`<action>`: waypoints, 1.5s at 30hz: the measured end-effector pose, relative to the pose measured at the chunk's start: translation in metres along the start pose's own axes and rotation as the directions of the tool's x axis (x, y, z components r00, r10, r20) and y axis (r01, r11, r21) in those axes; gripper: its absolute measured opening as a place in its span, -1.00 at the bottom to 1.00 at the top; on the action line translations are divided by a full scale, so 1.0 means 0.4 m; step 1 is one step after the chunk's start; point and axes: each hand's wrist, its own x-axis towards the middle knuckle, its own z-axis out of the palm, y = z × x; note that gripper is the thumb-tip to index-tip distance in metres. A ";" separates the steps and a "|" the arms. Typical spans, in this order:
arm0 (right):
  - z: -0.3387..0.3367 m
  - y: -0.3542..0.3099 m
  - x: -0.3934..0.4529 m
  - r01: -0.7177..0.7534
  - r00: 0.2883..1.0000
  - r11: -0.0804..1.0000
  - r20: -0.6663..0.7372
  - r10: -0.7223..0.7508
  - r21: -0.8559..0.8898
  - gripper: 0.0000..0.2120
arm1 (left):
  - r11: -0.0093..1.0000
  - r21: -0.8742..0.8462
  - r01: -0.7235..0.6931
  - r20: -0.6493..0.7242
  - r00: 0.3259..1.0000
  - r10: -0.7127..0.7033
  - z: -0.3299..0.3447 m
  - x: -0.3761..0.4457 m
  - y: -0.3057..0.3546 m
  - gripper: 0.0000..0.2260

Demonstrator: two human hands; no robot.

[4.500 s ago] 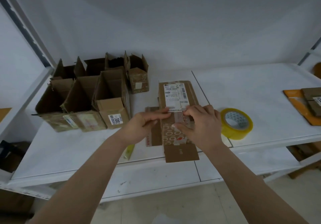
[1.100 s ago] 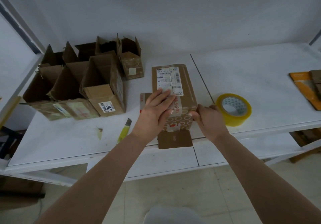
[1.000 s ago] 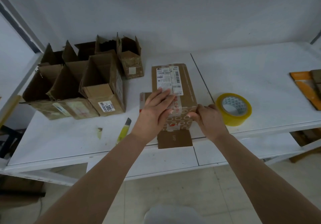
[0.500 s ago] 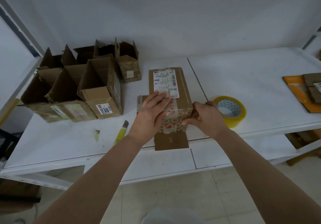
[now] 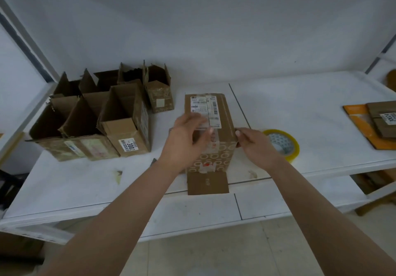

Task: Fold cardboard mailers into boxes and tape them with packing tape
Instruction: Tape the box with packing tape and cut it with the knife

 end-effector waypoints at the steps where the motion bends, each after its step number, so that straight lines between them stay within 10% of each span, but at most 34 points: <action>1: 0.004 -0.005 -0.001 0.001 1.000 1.000 0.011 -0.001 0.010 -0.71 | 0.997 0.030 0.077 -0.021 0.997 -0.077 0.000 0.021 0.014 -0.56; 6: 0.016 -0.039 -0.031 0.012 1.000 0.995 0.018 -0.014 0.098 -0.71 | 0.842 0.274 0.464 0.199 0.829 -0.522 0.016 0.121 0.062 0.01; 15: 0.036 -0.074 -0.069 0.099 0.986 0.994 0.136 -0.092 -0.044 -0.78 | 0.703 0.535 0.468 0.230 0.721 -0.654 0.048 0.138 0.071 0.32; 22: -0.119 -0.107 -0.041 0.189 0.917 0.951 -0.302 -0.261 -0.247 -0.73 | 0.809 0.564 0.164 0.318 0.862 -0.396 -0.034 0.155 0.107 0.23; 28: -0.217 -0.184 0.005 0.297 0.954 0.651 0.240 -0.178 -0.699 0.32 | 0.752 0.497 -0.433 0.620 0.784 0.042 -0.146 0.151 0.127 0.19; 35: -0.185 -0.219 0.000 0.413 0.905 0.589 0.387 -0.179 -0.695 0.44 | 0.618 0.436 -0.655 0.673 0.692 0.259 -0.204 0.140 0.134 0.16; 41: -0.164 -0.234 0.027 0.082 0.996 0.795 0.082 -0.041 -0.602 0.30 | 0.807 0.435 -0.401 0.379 0.894 0.240 -0.239 0.135 0.099 -0.20; 45: -0.155 -0.231 0.049 -0.114 0.993 0.918 -0.027 0.112 -0.379 0.05 | 0.999 0.046 -0.029 -0.006 1.000 0.029 -0.210 0.085 0.078 -0.48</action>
